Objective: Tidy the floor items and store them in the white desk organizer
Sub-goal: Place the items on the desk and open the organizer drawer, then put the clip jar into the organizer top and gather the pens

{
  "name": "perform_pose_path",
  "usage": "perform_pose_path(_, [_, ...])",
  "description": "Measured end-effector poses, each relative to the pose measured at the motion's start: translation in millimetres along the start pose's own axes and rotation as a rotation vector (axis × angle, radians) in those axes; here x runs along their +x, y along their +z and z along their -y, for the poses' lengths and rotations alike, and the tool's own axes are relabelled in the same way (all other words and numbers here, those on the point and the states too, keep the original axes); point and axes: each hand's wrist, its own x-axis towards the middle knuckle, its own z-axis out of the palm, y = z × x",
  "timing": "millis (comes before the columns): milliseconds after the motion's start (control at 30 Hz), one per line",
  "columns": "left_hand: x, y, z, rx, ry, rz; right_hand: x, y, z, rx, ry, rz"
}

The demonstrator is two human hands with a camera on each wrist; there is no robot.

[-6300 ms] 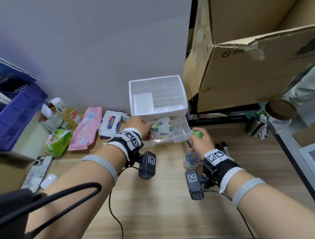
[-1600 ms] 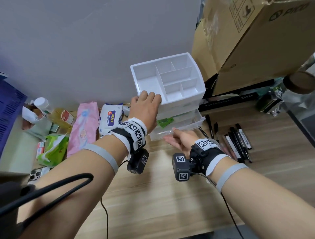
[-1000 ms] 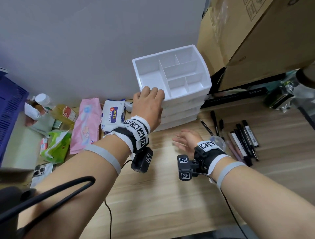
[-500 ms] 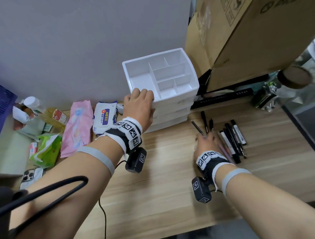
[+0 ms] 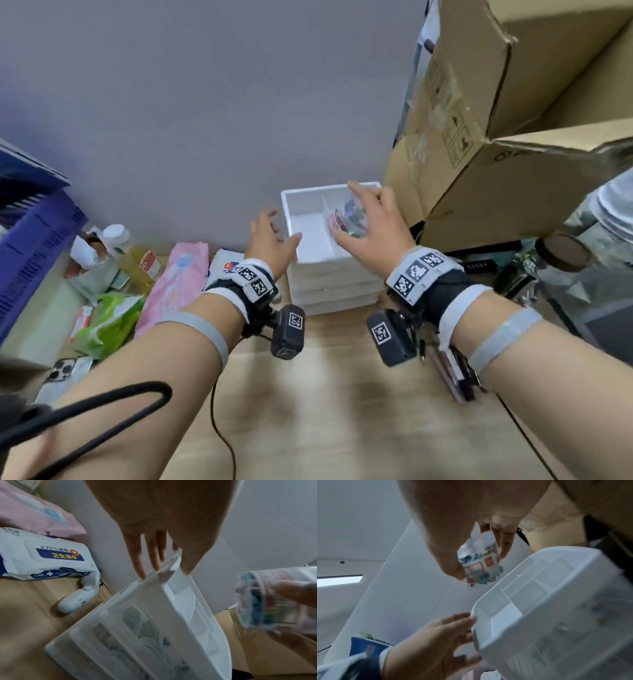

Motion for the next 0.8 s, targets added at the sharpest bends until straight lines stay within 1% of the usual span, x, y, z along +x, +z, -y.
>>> perform_pose_path(67, [4.4,0.8,0.3,-0.061,-0.102,0.125,27.8,6.6,7.8,-0.074,-0.004,0.087])
perform_pose_path(167, [2.1,3.6,7.6,-0.174,-0.166,0.161,54.5,25.1,13.2,-0.205,-0.025,0.191])
perform_pose_path(267, [3.5,1.0,14.6,-0.196,-0.175,0.191,70.9,47.7,16.7,-0.282,-0.024,0.265])
perform_pose_path(400, [1.6,-4.7,16.9,-0.249,-0.178,0.291,86.1,70.4,9.4,-0.319,-0.012,0.321])
perform_pose_path(467, [0.7,-6.9,17.9,-0.279,-0.162,0.308,88.7,75.8,3.3,-0.381,-0.019,0.293])
perform_pose_path(533, [0.6,-6.1,20.4,-0.280,-0.128,0.302,83.7,76.9,-2.6,-0.418,-0.014,0.204])
perform_pose_path(600, [0.5,-2.6,20.8,-0.288,-0.099,0.280,74.4,73.2,-8.9,-0.359,0.004,0.113])
perform_pose_path(700, [2.1,4.5,24.3,-0.302,-0.065,0.197,54.4,65.2,-24.1,-0.234,0.024,0.024])
perform_pose_path(767, [-0.2,9.9,30.4,-0.327,-0.086,0.136,37.4,57.0,-37.7,-0.207,0.019,-0.043])
perform_pose_path(800, [-2.5,13.6,33.7,-0.315,-0.124,0.103,27.0,52.4,-45.0,-0.192,0.019,-0.079])
